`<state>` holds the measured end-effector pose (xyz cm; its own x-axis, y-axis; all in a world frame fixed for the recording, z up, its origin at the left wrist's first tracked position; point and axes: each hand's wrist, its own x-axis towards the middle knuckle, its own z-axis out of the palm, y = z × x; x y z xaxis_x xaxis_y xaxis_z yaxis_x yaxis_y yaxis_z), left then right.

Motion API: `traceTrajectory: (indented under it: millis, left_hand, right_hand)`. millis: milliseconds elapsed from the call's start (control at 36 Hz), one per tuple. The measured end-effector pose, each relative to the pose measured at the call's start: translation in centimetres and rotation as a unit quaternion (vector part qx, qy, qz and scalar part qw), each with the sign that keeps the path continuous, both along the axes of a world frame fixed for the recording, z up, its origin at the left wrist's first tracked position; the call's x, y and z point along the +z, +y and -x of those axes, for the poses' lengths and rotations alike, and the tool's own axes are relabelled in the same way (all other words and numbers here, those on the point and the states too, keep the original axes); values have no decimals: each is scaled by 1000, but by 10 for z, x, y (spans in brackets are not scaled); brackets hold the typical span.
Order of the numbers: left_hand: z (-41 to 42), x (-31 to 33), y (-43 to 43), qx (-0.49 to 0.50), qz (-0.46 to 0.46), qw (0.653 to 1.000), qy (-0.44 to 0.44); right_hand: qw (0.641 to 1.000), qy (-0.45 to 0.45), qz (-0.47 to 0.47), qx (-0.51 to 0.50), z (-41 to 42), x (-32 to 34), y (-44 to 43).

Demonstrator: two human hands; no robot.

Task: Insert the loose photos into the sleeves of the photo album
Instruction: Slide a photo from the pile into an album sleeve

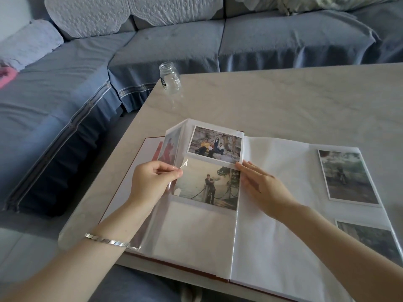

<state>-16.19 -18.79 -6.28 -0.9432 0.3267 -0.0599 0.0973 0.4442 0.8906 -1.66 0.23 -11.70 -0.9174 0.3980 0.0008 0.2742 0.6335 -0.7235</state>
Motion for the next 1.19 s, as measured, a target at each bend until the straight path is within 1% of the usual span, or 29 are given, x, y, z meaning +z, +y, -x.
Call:
traceTrajectory:
  millis: [167,361,444,556,583,639,694,750,778,833,861,889,917,972,1000,1028,1111,1194]
  left_hand:
    - [-6,-2,-2,8,-24,998,54]
    - [-6,-3,-3,-16,-27,996,79]
    - [-4,-1,-3,-19,-21,998,50]
    - [2,-1,-2,7,-32,997,-68]
    - [3,-2,-2,8,-24,996,-84]
    - [6,-7,-3,5,-4,997,-80]
    - [7,-13,-4,3,24,998,-57]
    - [6,-19,-4,-15,80,997,-9]
    - [3,-22,-4,-28,118,992,37]
    - [-5,-26,-4,-67,176,967,171]
    - [-9,-28,-3,-107,179,951,229]
    - [-13,-28,-1,-162,174,935,263]
    - [-17,-29,2,-228,167,919,273]
    - [-23,-29,7,-357,168,882,259]
    - [-24,-31,9,-395,181,867,246]
    - [-25,-34,10,-411,210,856,231]
    - [-23,-40,4,-379,337,836,209]
    - [-24,-36,2,-339,400,830,191]
  right_hand:
    - [1000,2,-6,4,-1,0,0]
    - [1000,-3,-7,9,-1,-1,-1]
    - [1000,-2,-14,9,-2,-1,0]
    - [1000,-6,-19,12,-2,-2,0]
    - [1000,-5,-20,12,-1,-2,0]
    - [1000,-3,-21,11,-2,-2,-1]
    - [1000,-4,-18,11,-2,-2,-1]
    - [1000,-5,-17,12,-2,-2,-1]
    - [1000,-7,-17,13,-2,-2,-1]
    - [1000,-9,-19,14,-2,-2,-2]
    - [1000,-9,-21,14,-2,-1,-2]
    - [1000,-9,-21,14,-2,-1,-2]
    - [1000,-7,-22,14,-2,-1,-2]
    - [1000,-5,-24,16,-2,-1,-2]
    - [1000,-7,-24,18,-2,0,-2]
    - [999,-7,-24,20,-2,0,-2]
    - [999,-15,-29,28,-2,0,-1]
    - [998,-20,-39,44,-2,2,0]
